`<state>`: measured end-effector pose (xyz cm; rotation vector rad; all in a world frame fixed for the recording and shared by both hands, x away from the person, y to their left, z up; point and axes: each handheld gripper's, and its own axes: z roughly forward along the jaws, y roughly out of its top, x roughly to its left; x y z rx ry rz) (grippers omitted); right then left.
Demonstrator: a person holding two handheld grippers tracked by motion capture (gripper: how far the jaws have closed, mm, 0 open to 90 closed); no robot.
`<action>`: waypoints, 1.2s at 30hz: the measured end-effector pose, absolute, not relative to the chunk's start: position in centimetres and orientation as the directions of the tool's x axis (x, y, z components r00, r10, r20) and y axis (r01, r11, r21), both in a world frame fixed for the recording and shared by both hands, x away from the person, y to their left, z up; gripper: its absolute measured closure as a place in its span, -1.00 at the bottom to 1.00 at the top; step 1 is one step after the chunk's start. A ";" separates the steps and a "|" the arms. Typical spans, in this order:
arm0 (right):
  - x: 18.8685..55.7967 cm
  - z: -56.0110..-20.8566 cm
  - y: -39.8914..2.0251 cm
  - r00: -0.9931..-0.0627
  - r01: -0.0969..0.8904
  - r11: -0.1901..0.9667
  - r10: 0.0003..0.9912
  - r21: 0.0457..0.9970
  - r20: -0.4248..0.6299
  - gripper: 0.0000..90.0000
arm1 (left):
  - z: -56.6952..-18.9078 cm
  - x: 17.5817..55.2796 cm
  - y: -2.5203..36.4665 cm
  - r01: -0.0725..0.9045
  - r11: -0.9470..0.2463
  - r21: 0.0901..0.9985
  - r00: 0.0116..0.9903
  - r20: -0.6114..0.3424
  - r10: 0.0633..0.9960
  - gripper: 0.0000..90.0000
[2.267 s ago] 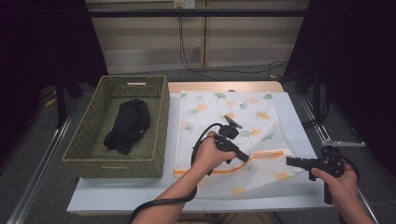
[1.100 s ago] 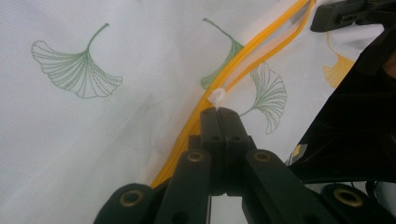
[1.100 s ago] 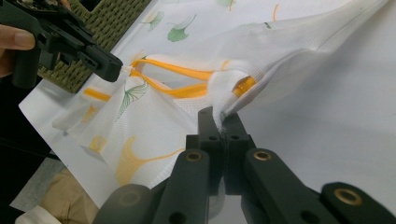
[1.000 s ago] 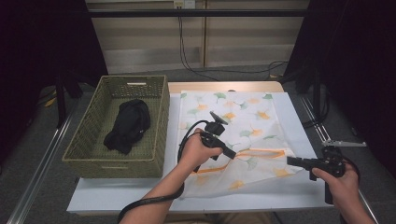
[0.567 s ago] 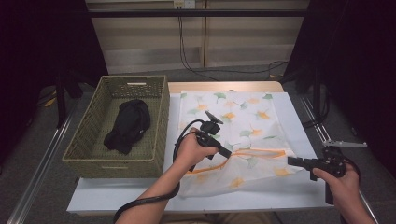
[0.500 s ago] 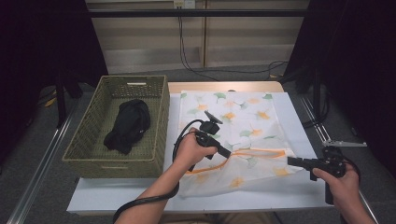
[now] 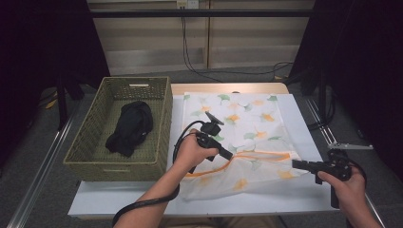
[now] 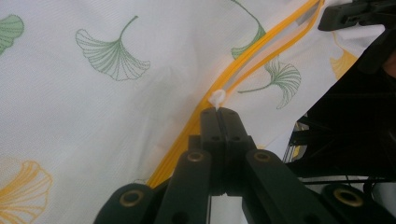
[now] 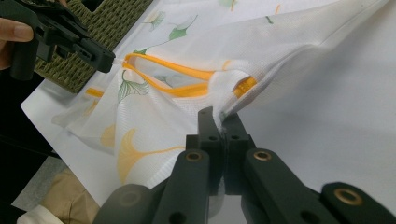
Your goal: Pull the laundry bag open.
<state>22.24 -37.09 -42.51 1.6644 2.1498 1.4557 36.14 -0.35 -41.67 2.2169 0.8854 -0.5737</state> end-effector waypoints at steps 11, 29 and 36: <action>22.3 -42.5 -37.0 -0.416 0.723 -0.026 0.782 0.690 0.465 1.00 | -41.6 36.4 0.2 0.704 -0.572 0.421 0.695 -0.577 0.430 1.00; 22.2 -42.4 -37.3 -0.411 0.724 -0.025 0.787 0.690 0.460 1.00 | -41.1 36.7 1.9 0.700 -0.581 0.416 0.702 -0.554 0.448 1.00; 22.1 -42.5 -37.4 -0.409 0.723 -0.025 0.790 0.690 0.457 1.00 | -41.0 36.7 2.3 0.727 -0.554 0.405 0.677 -0.557 0.481 1.00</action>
